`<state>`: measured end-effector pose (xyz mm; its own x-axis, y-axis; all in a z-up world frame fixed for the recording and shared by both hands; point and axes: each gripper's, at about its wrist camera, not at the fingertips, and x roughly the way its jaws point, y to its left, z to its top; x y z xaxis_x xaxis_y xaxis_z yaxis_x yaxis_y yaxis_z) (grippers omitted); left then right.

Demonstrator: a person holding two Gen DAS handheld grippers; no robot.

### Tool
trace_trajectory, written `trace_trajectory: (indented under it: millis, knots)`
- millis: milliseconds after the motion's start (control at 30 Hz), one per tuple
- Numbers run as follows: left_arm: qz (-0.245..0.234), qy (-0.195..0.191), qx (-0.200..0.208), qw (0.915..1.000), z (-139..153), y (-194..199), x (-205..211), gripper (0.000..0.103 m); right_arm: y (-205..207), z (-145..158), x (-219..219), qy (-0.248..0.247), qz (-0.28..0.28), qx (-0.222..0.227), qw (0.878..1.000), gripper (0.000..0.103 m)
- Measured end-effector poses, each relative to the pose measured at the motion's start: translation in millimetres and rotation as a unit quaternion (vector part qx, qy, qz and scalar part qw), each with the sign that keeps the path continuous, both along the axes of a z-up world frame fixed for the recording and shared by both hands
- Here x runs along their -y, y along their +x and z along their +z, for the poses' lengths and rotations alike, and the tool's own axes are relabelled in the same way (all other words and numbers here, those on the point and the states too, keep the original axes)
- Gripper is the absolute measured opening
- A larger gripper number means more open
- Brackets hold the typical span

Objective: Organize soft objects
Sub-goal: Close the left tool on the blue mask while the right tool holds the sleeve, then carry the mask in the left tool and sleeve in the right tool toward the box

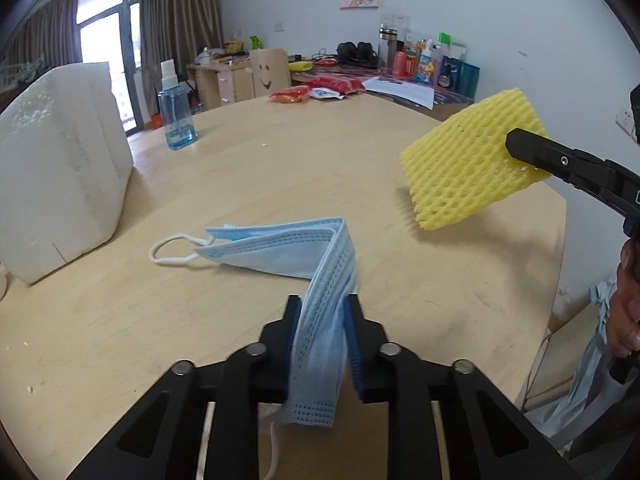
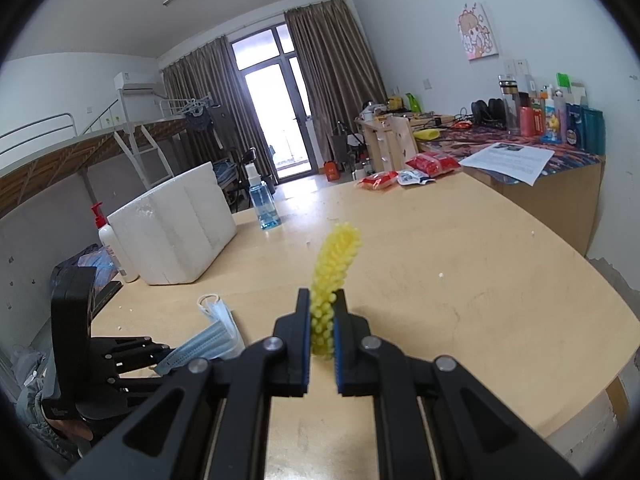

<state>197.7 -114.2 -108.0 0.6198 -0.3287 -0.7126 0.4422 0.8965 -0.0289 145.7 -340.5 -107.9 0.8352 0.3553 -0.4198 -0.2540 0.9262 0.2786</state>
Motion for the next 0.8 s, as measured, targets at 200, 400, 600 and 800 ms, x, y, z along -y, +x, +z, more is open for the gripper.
trace_trajectory:
  millis: [200, 400, 600, 800]
  knots:
    - [-0.002, -0.003, 0.017, 0.9998, 7.4, -3.7, -1.3, 0.007, -1.3, 1.0, -0.3, -0.003, 0.0, 0.001, 1.0, 0.012]
    - [0.001, -0.007, 0.043, 0.999, 20.8, -10.6, -4.8, 0.007, -7.3, 8.6, -4.1, -0.004, 0.006, 0.021, 1.0, 0.012]
    - [0.006, -0.019, 0.077, 0.9968, 38.2, -23.7, -15.0, 0.007, -12.0, 15.4, -10.9, -0.011, 0.01, 0.03, 0.999, 0.012]
    - [0.028, -0.027, 0.105, 0.9937, 54.8, -33.2, -29.8, 0.007, -14.5, 22.4, -19.7, -0.017, 0.022, 0.039, 0.999, 0.012]
